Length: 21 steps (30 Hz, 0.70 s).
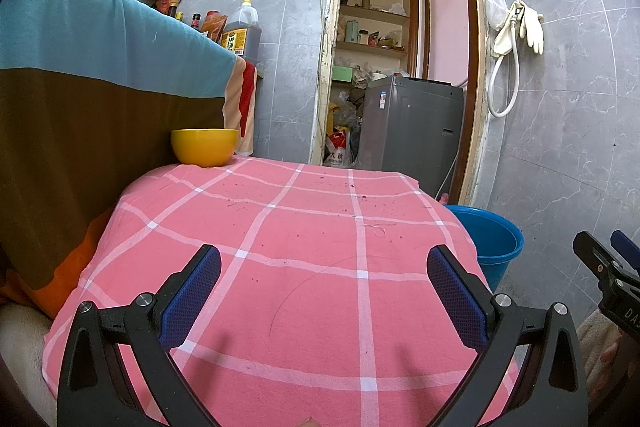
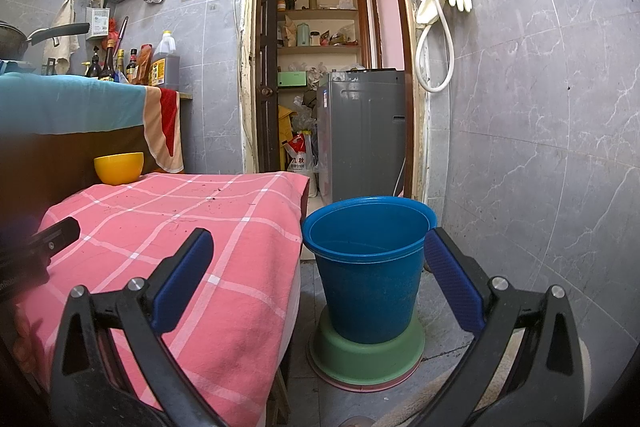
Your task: Collect trash
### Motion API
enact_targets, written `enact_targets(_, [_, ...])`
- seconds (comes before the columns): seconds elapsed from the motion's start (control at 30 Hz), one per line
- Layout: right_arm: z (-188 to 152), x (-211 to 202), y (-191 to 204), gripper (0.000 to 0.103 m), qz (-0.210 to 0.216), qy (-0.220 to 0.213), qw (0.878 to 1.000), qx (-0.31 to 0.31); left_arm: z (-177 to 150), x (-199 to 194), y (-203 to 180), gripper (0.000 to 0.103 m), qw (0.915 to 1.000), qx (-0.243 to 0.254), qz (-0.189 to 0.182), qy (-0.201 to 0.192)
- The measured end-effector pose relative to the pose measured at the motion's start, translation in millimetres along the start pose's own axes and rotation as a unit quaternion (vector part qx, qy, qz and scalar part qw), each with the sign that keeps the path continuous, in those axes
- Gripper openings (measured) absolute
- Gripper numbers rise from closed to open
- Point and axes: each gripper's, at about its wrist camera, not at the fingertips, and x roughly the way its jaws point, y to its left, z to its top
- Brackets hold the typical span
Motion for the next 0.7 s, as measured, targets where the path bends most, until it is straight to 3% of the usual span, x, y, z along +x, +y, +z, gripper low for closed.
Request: enact_targets(0.7, [-0.2,-1.4,2.7,0.103,-0.001,0.001,1.0,0.002,0.2,0.0,-0.4,0.101,1.0,0.0,0.0,0.0])
